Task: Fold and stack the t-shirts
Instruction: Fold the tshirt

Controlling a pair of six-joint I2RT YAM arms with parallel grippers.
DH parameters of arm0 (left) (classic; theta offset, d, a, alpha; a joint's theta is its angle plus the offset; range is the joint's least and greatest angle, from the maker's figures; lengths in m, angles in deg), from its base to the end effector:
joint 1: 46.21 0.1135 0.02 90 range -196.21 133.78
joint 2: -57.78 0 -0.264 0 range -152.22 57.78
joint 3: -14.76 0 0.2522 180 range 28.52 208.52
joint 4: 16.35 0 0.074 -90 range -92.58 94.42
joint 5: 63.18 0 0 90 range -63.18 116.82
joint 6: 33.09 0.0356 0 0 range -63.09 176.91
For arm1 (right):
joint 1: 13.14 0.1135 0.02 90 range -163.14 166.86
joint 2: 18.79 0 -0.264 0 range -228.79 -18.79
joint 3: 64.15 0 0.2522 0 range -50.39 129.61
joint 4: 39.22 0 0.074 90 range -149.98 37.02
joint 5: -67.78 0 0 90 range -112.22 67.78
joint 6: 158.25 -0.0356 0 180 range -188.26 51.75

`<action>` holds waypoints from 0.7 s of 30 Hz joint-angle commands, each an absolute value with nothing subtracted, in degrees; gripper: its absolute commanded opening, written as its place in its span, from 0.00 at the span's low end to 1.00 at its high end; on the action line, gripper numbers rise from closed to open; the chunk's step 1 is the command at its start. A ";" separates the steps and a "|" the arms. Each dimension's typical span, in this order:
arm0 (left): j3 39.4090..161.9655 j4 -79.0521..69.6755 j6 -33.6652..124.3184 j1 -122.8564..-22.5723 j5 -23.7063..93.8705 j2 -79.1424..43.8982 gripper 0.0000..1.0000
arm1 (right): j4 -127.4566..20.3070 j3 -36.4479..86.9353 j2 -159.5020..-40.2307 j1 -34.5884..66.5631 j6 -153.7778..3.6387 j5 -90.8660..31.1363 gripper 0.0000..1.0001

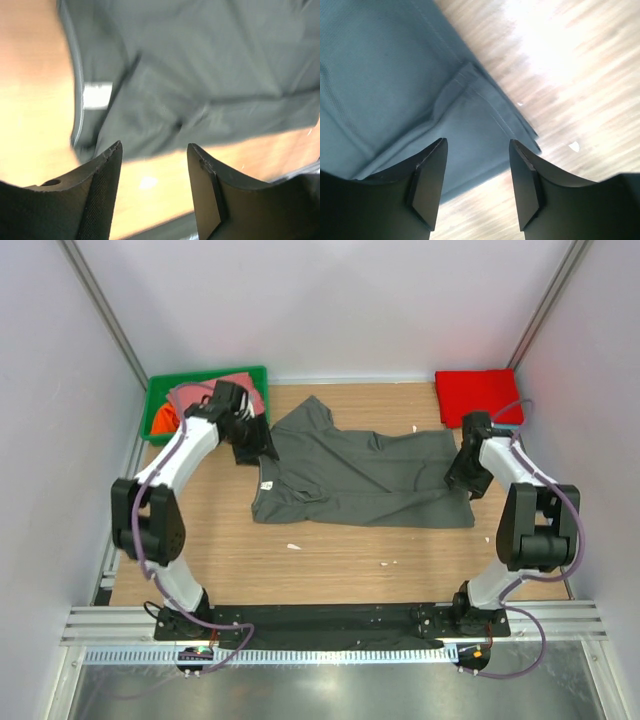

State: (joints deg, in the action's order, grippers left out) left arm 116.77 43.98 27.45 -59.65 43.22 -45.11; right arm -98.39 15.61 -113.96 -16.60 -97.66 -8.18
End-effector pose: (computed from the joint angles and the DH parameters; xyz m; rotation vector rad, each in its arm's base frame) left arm 0.3703 -0.0988 0.2722 -0.2785 2.6988 -0.6181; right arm 0.3147 -0.0277 0.2048 0.8414 2.6864 -0.2522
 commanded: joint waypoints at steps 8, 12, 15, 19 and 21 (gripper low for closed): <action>82.14 34.34 19.39 -58.61 53.26 -24.22 0.64 | -97.63 3.41 -99.56 -21.92 -100.51 -12.55 0.61; 80.99 31.43 17.18 -58.43 50.82 -24.39 0.64 | -95.17 -0.37 -99.12 -22.46 -102.35 -15.45 0.62; 80.11 31.43 14.90 -58.17 48.62 -24.83 0.63 | -94.29 -1.26 -98.94 -22.72 -102.53 -16.07 0.62; 76.42 26.26 12.08 -57.99 45.37 -24.13 0.62 | -93.59 -1.70 -98.68 -22.72 -102.09 -15.90 0.62; 76.15 25.36 12.52 -57.82 45.01 -25.62 0.61 | -93.67 -2.05 -98.42 -22.98 -102.18 -15.63 0.62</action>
